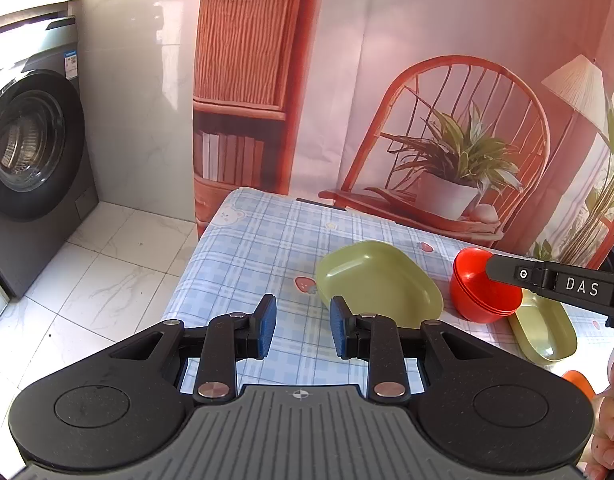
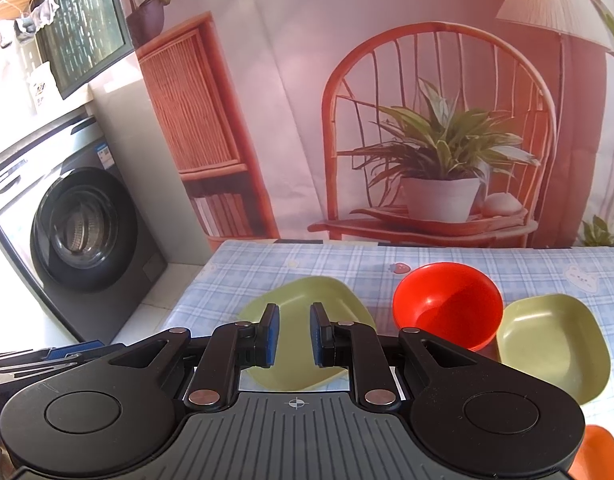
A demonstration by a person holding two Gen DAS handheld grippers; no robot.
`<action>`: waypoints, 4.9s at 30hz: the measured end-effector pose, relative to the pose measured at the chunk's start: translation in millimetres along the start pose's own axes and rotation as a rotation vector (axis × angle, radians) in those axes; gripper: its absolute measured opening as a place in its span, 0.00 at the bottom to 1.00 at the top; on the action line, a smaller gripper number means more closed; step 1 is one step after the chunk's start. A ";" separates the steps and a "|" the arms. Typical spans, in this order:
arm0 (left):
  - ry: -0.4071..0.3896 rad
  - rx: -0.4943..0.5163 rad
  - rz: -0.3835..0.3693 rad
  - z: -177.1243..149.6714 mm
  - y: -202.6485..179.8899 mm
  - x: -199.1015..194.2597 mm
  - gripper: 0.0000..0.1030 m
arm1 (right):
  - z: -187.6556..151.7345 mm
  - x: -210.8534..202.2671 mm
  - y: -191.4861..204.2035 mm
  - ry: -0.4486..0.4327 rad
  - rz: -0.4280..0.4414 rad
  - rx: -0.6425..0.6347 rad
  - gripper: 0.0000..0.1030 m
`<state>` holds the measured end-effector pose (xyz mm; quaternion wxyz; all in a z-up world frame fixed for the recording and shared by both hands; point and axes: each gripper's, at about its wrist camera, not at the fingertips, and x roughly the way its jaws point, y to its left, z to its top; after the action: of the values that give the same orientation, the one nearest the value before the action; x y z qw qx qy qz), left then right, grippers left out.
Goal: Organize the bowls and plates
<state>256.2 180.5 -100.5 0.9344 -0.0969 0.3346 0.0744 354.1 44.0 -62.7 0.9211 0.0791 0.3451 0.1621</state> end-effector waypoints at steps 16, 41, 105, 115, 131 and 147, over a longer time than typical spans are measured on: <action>-0.002 0.029 0.001 12.4 4.6 8.0 0.30 | -4.7 7.2 -9.4 -0.006 -0.009 0.029 0.16; 0.128 0.035 -0.074 20.0 -17.6 141.7 0.38 | -34.5 76.7 -39.0 0.123 -0.088 0.066 0.16; 0.150 0.193 -0.314 -54.8 -202.6 42.1 0.16 | -84.8 -107.5 -208.6 -0.036 -0.236 0.312 0.08; 0.230 0.253 -0.344 -102.0 -246.3 45.4 0.17 | -127.3 -131.9 -253.1 -0.014 -0.297 0.369 0.08; 0.271 0.317 -0.326 -114.3 -257.8 54.6 0.16 | -153.3 -138.2 -259.7 0.034 -0.294 0.387 0.08; 0.263 0.343 -0.324 -116.5 -256.5 54.7 0.19 | -159.7 -138.5 -258.6 0.064 -0.307 0.380 0.11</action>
<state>279.2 -91.1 -190.0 0.8855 0.0020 0.4408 -0.1469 213.4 -241.3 -164.5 0.8922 0.1922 0.4061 -0.0452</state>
